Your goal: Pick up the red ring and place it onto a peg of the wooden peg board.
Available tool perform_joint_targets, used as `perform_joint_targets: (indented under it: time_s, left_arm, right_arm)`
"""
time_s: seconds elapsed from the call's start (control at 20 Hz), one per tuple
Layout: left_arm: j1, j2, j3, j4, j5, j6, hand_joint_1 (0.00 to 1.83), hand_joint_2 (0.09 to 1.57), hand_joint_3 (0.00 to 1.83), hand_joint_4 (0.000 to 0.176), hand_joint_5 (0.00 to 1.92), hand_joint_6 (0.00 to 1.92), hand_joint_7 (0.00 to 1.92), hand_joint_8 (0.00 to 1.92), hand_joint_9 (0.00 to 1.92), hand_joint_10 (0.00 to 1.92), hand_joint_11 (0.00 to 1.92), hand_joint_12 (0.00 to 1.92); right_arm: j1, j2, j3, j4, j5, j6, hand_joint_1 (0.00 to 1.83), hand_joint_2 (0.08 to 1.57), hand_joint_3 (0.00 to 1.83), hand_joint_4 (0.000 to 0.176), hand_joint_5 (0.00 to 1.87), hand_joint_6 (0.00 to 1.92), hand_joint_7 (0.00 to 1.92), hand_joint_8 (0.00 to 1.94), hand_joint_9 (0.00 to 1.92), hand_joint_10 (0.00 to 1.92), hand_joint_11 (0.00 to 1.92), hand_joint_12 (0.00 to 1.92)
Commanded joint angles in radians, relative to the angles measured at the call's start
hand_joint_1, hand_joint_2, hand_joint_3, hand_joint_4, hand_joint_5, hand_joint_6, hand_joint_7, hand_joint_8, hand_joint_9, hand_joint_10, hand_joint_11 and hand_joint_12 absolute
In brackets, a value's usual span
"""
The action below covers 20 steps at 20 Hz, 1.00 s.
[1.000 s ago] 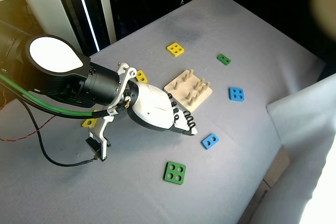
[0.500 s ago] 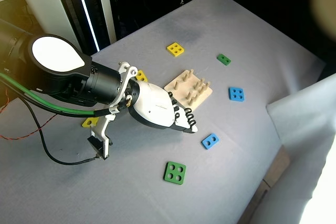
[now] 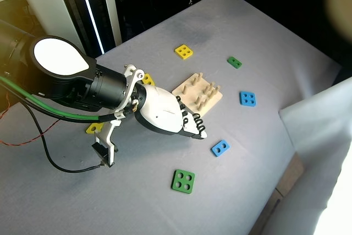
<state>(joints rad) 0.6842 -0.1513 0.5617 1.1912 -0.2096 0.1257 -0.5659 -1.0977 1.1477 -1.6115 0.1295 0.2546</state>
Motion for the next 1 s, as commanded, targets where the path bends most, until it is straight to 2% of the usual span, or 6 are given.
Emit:
perform_joint_targets:
  time_s: [0.0,0.85,0.95]
  left_arm:
    - [-0.008,0.007,0.0,-0.01,-0.01,0.006,0.98,1.38,0.0,0.176,1.39,1.92,1.59,1.92,1.68,1.92,1.79,1.92]
    - [-0.008,0.007,0.0,-0.01,-0.01,0.006,0.94,1.39,0.0,0.176,1.4,1.92,1.6,1.92,1.69,1.92,1.8,1.92]
    - [-0.008,0.007,0.0,-0.01,-0.01,0.005,0.94,1.4,0.0,0.176,1.4,1.92,1.6,1.92,1.69,1.92,1.8,1.92]
  right_arm:
    - [0.001,-0.003,0.001,0.012,0.006,-0.004,0.64,0.78,0.01,0.176,0.82,0.01,0.05,0.01,0.0,0.0,0.0,0.0]
    - [0.002,-0.005,0.001,0.012,0.006,-0.015,0.62,0.77,0.0,0.176,0.82,0.0,0.08,0.01,0.0,0.0,0.0,0.0]
    - [0.0,-0.005,0.001,0.012,0.006,-0.016,0.67,0.81,0.02,0.172,0.84,0.01,0.1,0.02,0.0,0.0,0.0,0.0]
